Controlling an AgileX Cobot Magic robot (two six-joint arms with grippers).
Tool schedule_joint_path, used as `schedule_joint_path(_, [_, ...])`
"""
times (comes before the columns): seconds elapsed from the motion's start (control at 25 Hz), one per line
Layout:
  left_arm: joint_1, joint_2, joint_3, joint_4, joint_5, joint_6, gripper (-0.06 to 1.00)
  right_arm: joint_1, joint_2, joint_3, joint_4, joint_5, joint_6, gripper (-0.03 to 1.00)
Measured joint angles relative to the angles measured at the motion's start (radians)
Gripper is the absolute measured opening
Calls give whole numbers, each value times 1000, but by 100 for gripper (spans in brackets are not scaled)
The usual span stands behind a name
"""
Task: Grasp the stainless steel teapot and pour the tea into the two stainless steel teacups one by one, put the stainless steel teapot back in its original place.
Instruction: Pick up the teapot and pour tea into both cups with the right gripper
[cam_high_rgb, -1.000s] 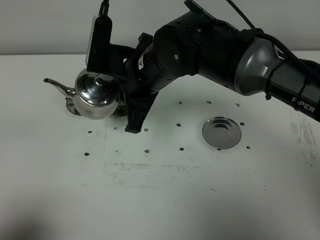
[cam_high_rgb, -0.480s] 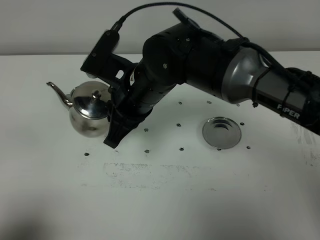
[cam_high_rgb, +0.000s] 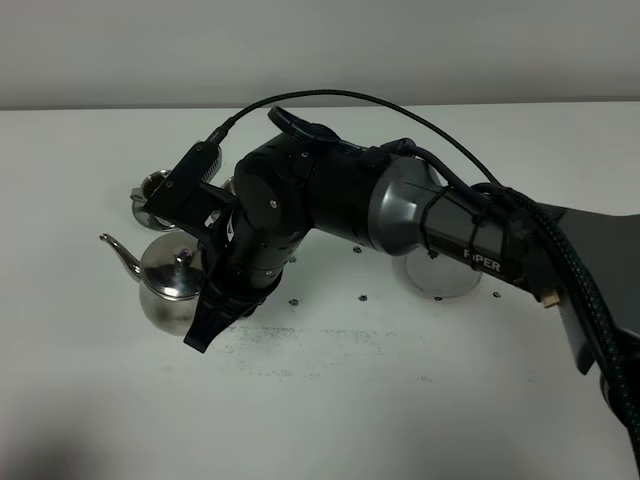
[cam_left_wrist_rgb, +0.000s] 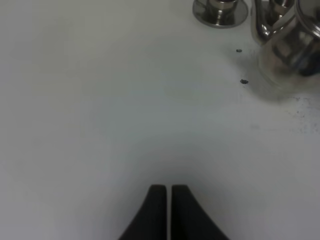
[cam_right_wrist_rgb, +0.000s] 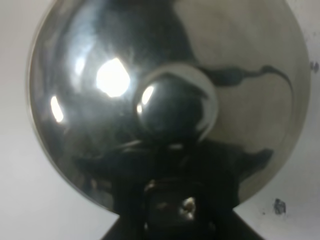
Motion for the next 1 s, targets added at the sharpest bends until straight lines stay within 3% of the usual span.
schedule_joint_path(0.2, [0, 0, 0, 0, 0, 0, 6, 1, 27, 0, -57, -20, 54, 18])
schedule_joint_path(0.84, [0, 0, 0, 0, 1, 0, 6, 1, 106, 0, -78, -51, 60, 18])
schedule_joint_path(1.0, [0, 0, 0, 0, 1, 0, 6, 1, 106, -45, -84, 14, 60, 18])
